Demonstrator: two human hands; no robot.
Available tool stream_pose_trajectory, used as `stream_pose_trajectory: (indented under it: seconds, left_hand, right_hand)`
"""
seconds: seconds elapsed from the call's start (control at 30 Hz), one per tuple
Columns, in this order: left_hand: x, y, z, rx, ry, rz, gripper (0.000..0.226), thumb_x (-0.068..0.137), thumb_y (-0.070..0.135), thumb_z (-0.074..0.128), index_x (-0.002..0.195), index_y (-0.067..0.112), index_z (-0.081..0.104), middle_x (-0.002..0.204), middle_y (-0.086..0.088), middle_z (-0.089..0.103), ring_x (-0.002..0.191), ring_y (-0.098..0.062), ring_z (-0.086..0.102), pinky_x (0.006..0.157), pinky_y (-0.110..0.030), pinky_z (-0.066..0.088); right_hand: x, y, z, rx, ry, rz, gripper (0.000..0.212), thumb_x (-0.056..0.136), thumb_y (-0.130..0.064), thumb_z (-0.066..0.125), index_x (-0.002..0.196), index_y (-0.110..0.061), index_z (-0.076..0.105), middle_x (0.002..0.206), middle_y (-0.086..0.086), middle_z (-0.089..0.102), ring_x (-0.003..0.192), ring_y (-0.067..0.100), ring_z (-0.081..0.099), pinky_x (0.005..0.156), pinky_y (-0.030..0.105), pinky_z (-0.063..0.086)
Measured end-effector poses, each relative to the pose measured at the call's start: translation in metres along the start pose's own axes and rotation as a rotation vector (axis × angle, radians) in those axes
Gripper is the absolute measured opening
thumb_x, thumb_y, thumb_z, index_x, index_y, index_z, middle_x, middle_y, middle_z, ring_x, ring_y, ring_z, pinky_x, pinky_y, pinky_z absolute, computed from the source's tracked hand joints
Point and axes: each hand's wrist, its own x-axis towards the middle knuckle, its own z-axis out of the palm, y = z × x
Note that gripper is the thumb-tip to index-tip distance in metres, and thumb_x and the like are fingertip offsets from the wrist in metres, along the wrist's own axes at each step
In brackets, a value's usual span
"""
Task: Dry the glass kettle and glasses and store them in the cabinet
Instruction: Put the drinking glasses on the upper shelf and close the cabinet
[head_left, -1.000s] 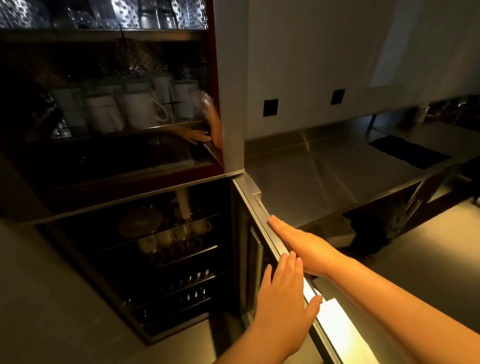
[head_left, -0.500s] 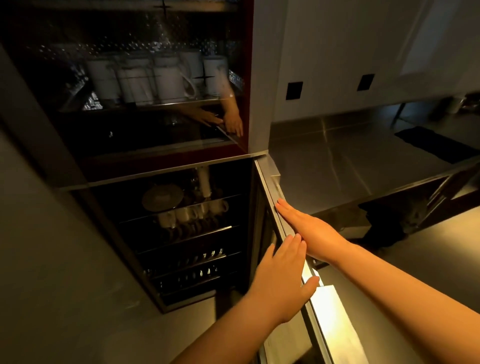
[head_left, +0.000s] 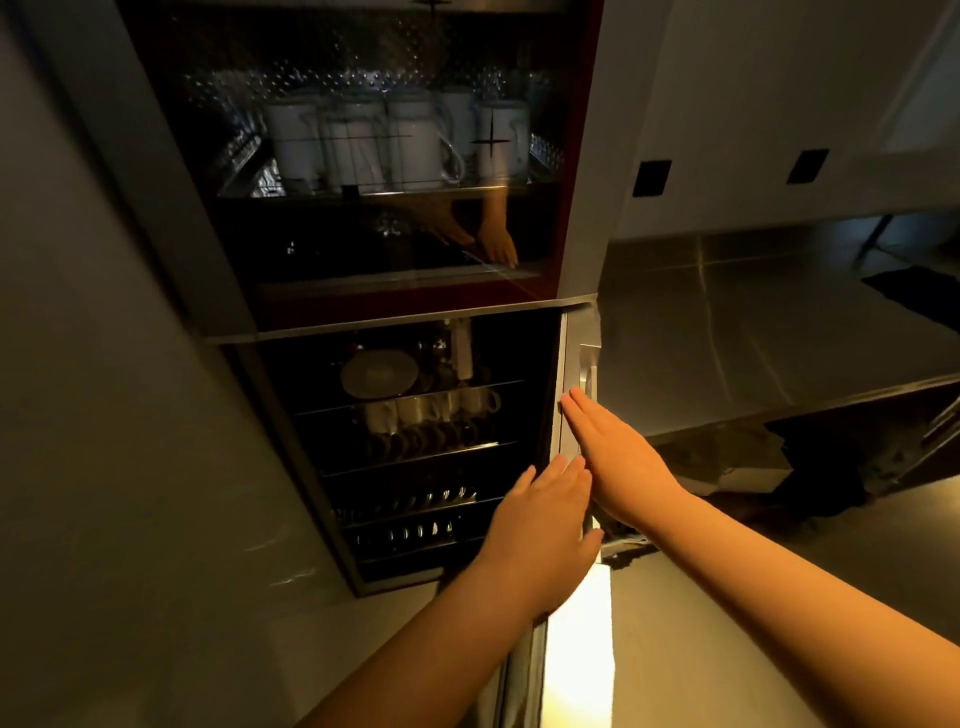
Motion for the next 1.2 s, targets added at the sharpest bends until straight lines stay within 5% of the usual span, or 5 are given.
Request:
stream_pose_trajectory:
  seconds: [0.23,0.53,0.77,1.0,1.2]
  left_hand:
    - [-0.004,-0.032,-0.017,0.033,-0.041,-0.042,0.060,0.096,0.007,0.046,0.150,0.019,0.023,0.158,0.002,0.019,0.146,-0.014,0.009,0.116,-0.030,0.003]
    - [0.001,-0.064,-0.042,0.231,-0.148,-0.161,0.079,0.086,0.001,0.060,0.151,0.013,0.016,0.159,-0.004,0.009,0.146,-0.021,0.005,0.118,-0.035,0.007]
    - [0.013,-0.082,-0.026,0.508,-0.165,-0.314,0.070,0.096,0.019,0.049,0.151,0.007,0.007,0.159,-0.017,0.000,0.145,-0.036,-0.003,0.117,-0.045,0.003]
    - [0.024,-0.128,0.004,0.870,-0.085,-0.378,0.080,0.101,0.050,0.025,0.143,-0.002,-0.019,0.148,-0.029,-0.025,0.132,-0.050,-0.023,0.112,-0.052,-0.007]
    - [0.040,-0.179,-0.002,0.772,-0.012,-0.389,0.087,0.098,0.052,0.034,0.142,0.004,-0.025,0.134,-0.026,-0.045,0.122,-0.044,-0.041,0.106,-0.051,-0.017]
  right_hand:
    - [0.018,-0.028,0.012,-0.003,0.007,0.021,0.078,0.092,-0.030,0.055,0.151,-0.020,0.006,0.159,0.002,0.001,0.145,0.019,0.006,0.117,0.038,0.018]
    - [0.042,-0.051,0.021,-0.038,0.017,-0.041,0.070,0.097,-0.046,0.038,0.151,-0.019,0.001,0.158,0.004,-0.004,0.145,0.020,-0.002,0.118,0.038,0.011]
    - [0.069,-0.071,0.031,0.076,-0.001,-0.012,0.079,0.093,-0.050,0.046,0.151,-0.024,-0.001,0.159,0.002,-0.005,0.126,0.019,0.048,0.101,0.033,0.042]
    - [0.102,-0.084,0.047,0.067,0.011,-0.026,0.080,0.093,-0.050,0.045,0.150,-0.027,-0.006,0.158,0.002,-0.010,0.115,0.019,0.056,0.092,0.030,0.048]
    - [0.131,-0.089,0.056,0.084,0.013,-0.052,0.084,0.092,-0.032,0.053,0.149,-0.029,-0.008,0.157,-0.002,-0.016,0.106,0.018,0.058,0.073,0.023,0.052]
